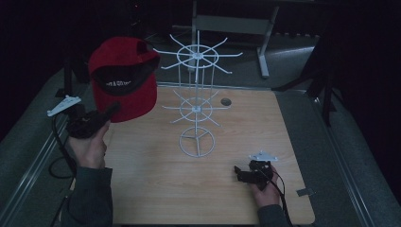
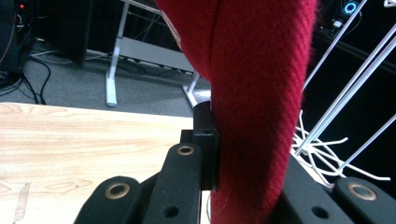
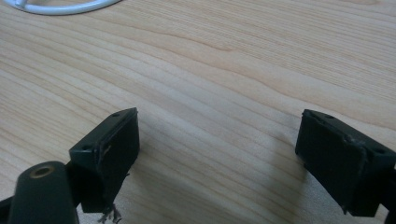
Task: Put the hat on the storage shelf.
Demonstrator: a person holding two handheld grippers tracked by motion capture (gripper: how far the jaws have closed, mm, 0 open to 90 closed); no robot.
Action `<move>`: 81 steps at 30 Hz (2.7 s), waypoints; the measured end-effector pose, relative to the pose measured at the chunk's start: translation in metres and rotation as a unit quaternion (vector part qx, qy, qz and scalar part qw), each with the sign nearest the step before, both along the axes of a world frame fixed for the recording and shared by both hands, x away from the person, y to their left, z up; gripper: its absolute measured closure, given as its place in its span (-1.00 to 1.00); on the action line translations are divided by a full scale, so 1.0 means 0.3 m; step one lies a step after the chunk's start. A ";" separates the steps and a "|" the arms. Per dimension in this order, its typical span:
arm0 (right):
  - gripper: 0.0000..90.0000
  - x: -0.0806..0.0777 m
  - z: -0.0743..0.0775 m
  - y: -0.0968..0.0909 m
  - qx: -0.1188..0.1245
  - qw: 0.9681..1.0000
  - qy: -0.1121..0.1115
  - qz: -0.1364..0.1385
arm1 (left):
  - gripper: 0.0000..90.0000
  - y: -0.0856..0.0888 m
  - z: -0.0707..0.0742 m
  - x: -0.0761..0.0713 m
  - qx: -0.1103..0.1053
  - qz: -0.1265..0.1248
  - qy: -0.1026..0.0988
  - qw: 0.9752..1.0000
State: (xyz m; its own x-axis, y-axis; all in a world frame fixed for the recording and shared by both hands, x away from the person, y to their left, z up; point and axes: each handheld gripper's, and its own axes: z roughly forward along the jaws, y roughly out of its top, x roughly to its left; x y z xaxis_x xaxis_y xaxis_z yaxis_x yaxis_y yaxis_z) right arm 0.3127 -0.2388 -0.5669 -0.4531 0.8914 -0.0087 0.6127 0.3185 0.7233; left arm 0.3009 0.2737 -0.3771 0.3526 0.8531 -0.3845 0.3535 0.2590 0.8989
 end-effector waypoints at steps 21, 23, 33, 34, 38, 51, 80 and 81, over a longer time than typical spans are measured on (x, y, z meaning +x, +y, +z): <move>-0.70 0.000 0.000 0.000 0.000 1.000 0.000 0.000 | 0.90 -0.027 0.060 -0.004 0.004 -0.009 -0.021 1.000; -0.70 0.000 0.000 0.000 0.000 1.000 0.000 0.000 | 0.90 -0.029 0.064 -0.004 0.002 -0.010 -0.023 1.000; -0.70 0.000 0.000 0.000 0.000 1.000 0.000 0.000 | 0.90 -0.041 0.083 -0.004 0.001 -0.014 -0.031 0.999; -0.70 0.000 0.000 0.000 0.000 1.000 0.000 0.000 | 0.90 -0.042 0.085 -0.003 -0.001 -0.014 -0.032 0.999; -0.70 0.000 0.000 0.000 0.000 1.000 0.000 0.000 | 0.90 -0.046 0.090 -0.004 -0.004 -0.014 -0.035 0.999; -0.70 0.000 0.000 0.000 0.000 1.000 0.000 0.001 | 0.90 -0.061 0.099 -0.002 -0.008 -0.016 -0.043 0.999; -0.70 0.000 0.000 0.000 0.000 1.000 0.000 0.002 | 0.90 -0.075 0.115 -0.020 -0.015 -0.024 -0.066 0.997; -0.70 0.000 0.000 0.000 0.000 1.000 0.001 0.002 | 0.90 -0.075 0.116 -0.022 -0.015 -0.024 -0.068 0.997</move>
State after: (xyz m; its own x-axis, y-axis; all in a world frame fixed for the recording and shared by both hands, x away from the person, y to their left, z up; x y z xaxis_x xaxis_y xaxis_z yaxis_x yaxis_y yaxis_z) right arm 0.3126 -0.2387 -0.5668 -0.4563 0.8898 -0.0080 0.6125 0.3207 0.7225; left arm 0.2944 0.2513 -0.3425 0.4429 0.8231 -0.3554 0.2422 0.2718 0.9314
